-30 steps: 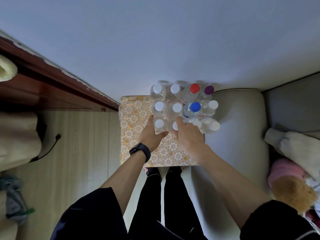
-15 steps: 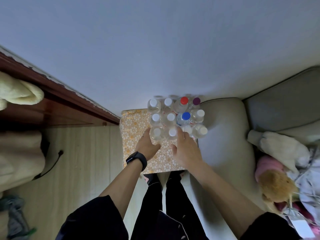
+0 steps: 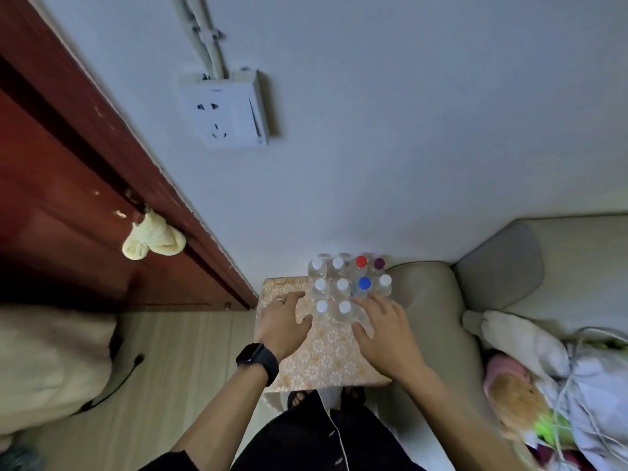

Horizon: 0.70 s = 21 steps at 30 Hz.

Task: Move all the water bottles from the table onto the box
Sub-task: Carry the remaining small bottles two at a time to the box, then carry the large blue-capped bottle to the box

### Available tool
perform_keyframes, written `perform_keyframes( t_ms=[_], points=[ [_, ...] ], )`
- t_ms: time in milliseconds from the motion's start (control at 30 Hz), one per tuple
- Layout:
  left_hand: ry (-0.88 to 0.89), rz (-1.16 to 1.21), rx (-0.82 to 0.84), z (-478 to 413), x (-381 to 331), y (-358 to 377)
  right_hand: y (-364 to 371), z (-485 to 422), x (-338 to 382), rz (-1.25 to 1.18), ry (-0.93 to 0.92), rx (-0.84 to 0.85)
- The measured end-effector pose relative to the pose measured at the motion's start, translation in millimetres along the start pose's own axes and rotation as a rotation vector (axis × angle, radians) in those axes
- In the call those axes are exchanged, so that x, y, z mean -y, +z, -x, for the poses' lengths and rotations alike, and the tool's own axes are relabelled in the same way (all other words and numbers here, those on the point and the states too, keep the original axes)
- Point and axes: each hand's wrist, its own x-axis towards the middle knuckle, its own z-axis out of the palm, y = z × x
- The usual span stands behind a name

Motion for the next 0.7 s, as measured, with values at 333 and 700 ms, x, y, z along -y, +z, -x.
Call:
perform_keyframes(
  t_ms=[333,700],
  points=[
    [-0.147,0.115,-0.292,25,10,-41,-20,-54,35,0.053,-0.220,0.096],
    [-0.887,0.263,-0.697,289,126,11,104,21,212,0.127,-1.006,0.472]
  ],
)
